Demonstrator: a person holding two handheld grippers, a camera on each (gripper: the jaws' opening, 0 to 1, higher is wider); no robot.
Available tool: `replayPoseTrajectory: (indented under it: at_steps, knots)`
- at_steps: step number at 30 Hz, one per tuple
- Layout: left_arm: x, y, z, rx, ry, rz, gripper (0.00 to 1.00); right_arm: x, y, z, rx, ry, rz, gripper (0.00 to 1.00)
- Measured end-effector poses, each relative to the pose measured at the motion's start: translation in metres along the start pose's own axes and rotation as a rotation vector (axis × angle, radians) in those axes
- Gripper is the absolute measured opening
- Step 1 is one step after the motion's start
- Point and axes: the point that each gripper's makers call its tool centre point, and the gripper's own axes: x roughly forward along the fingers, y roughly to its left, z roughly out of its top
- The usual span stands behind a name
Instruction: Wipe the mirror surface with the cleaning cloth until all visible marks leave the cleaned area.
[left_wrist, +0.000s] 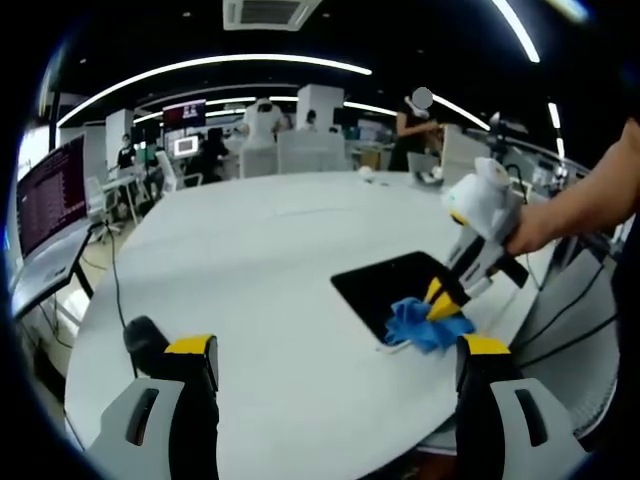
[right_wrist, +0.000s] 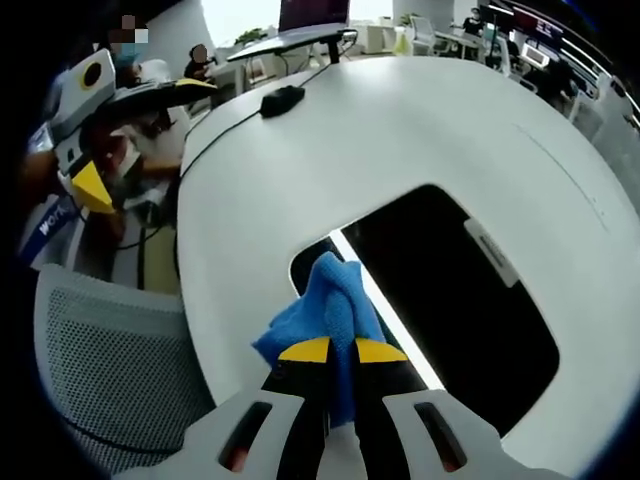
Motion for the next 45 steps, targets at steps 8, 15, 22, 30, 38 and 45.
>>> replayPoseTrajectory:
  at_steps: [8,15,22,30,38,45]
  knots:
    - [0.002,0.001,-0.001,0.000,0.004,-0.004,0.99,0.000,-0.003,0.001,0.028,0.008,0.024,0.03]
    - [0.003,0.004,-0.001,-0.002,0.006,-0.002,0.99,0.001,-0.004,0.003,0.028,0.016,0.028,0.02]
    - [0.004,0.003,-0.002,-0.005,0.008,-0.009,0.99,0.002,-0.010,0.005,0.046,0.017,0.027,0.02]
    - [0.005,0.005,-0.004,-0.010,0.010,-0.010,0.99,0.003,-0.017,0.009,0.024,0.019,0.010,0.02]
    - [0.004,0.008,-0.004,-0.011,0.015,-0.009,0.99,0.005,-0.026,0.015,0.010,0.021,0.000,0.02]
    - [0.004,0.012,-0.005,-0.012,0.017,-0.007,0.99,0.007,-0.037,0.021,0.009,0.023,-0.010,0.02]
